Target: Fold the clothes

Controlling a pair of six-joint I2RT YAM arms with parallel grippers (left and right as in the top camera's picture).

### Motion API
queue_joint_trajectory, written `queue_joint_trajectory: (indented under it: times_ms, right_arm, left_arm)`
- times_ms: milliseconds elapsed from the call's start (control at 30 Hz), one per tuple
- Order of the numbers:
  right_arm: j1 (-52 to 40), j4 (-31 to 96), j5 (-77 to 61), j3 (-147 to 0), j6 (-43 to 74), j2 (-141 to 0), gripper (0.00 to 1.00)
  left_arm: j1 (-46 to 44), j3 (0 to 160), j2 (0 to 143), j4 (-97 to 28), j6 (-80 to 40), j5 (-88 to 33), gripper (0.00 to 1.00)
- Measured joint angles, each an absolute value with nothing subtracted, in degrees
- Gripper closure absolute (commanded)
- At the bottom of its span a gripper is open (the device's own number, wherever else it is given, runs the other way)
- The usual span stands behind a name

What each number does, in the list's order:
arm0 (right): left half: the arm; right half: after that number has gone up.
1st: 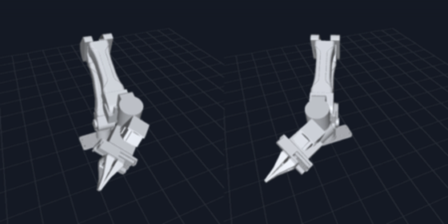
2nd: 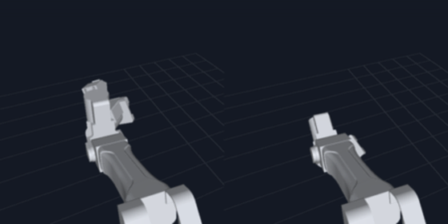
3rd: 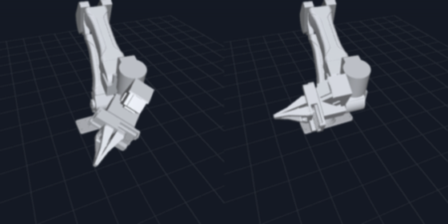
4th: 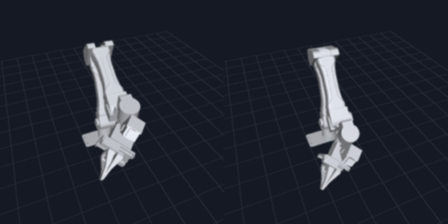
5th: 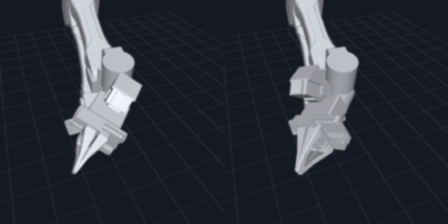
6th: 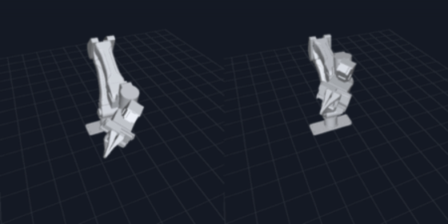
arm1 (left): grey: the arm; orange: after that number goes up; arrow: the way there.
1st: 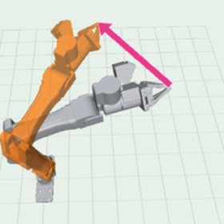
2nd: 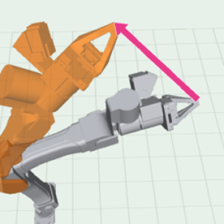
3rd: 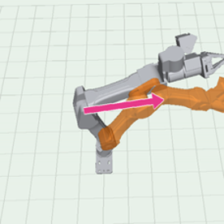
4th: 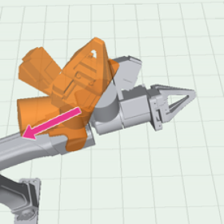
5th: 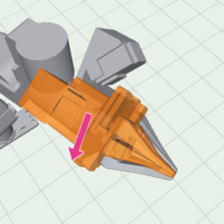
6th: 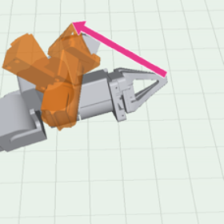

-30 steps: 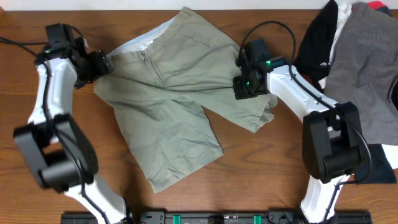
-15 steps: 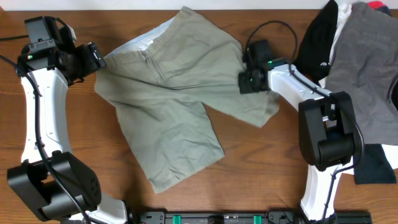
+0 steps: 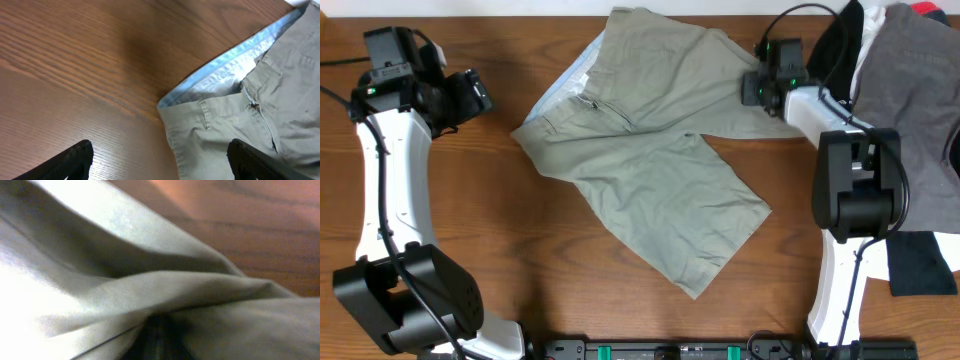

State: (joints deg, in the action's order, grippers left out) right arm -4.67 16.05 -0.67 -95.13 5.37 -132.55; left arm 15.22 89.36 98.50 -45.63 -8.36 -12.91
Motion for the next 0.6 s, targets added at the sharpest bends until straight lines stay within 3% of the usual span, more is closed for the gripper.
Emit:
queue_joint_trajectory:
  times_ms: [100, 200, 333, 433, 600]
  right_arm:
    - [-4.4, 31.5, -2.2, -105.6, 4.3, -133.9, 0.33]
    - [-4.4, 48.8, -5.9, -119.0, 3.6, -134.6, 0.20]
    - [-4.8, 70.0, -12.5, -136.1, 1.0, -134.1, 0.10]
    - [-5.7, 79.4, -15.8, -142.1, -1.0, -132.9, 0.09]
    - [-7.6, 85.0, -18.1, -143.7, -3.2, -132.5, 0.10]
  left_arm:
    - [13.9, 89.4, 98.5, -45.5, -7.7, -12.9, 0.13]
    - [11.7, 89.4, 98.8, -44.2, -5.3, -12.9, 0.13]
    - [7.4, 89.4, 101.4, -39.0, 3.0, -13.8, 0.13]
    - [4.2, 89.4, 105.6, -33.6, 10.3, -15.2, 0.13]
    - [0.8, 89.4, 114.4, -24.5, 16.7, -16.7, 0.13]
